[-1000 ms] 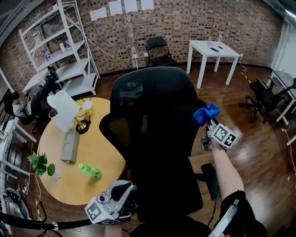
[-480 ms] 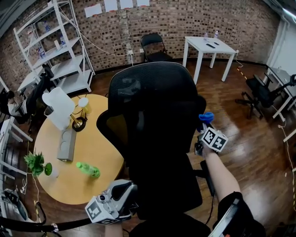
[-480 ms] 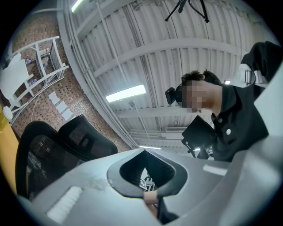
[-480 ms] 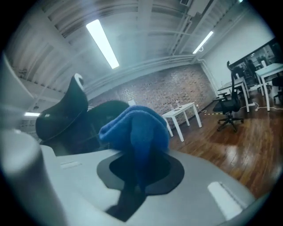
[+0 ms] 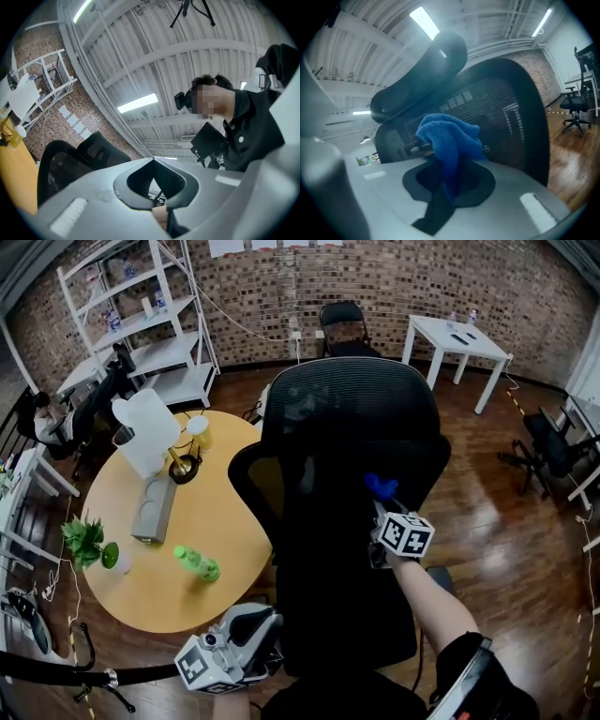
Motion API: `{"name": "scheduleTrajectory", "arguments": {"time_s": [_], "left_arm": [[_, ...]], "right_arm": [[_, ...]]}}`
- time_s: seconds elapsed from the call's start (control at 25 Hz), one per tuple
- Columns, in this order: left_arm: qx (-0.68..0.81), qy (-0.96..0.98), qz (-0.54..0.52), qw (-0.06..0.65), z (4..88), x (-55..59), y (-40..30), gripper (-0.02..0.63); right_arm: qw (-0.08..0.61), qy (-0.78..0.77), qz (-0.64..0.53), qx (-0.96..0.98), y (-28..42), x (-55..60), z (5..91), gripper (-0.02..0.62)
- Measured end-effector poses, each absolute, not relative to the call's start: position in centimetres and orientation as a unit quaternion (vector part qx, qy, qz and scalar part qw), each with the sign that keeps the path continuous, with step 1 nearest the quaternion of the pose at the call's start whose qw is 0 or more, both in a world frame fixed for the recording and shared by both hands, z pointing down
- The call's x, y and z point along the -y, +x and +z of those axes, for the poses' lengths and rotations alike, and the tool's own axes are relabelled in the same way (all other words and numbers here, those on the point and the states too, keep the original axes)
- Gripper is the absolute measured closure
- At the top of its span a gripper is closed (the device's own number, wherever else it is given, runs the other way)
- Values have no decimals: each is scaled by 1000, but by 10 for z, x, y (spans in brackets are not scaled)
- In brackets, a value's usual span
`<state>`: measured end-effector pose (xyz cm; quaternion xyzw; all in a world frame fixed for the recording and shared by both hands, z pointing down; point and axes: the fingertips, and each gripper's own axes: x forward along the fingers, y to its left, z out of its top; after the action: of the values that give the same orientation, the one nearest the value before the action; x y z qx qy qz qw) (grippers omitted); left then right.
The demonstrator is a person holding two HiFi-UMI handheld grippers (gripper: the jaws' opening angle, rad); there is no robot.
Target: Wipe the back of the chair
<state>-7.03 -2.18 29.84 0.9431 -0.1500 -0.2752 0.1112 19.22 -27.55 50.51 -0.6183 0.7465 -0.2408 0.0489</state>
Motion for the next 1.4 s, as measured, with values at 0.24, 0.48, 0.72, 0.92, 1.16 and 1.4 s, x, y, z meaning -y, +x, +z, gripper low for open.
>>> {"name": "scheduleTrajectory", "arguments": {"time_s": [0.24,0.48,0.72,0.92,1.16,1.4], "left_arm": [[179,938,-279,104,297,11,-94,614],[214,930,-285,95,294,2,-122,614],[249,924,-279,85,299,-3,-142,614],[253,924,-275,78,296,13,-136,614],[243,937,-240,71,306,43,-104,614],[201,954,-208,86,321,66,-51,614]], "right_arm": [[29,-564,-246,-788,107,285,513,541],[-3,-505,-240,-829,29,286,523,541],[-47,-409,-257,-874,-63,278,540,541],[-53,-261,-286,-921,-135,244,539,541],[-50,-307,-312,-897,-99,266,565,541],[-38,-378,-312,-871,-10,277,579,541]]}}
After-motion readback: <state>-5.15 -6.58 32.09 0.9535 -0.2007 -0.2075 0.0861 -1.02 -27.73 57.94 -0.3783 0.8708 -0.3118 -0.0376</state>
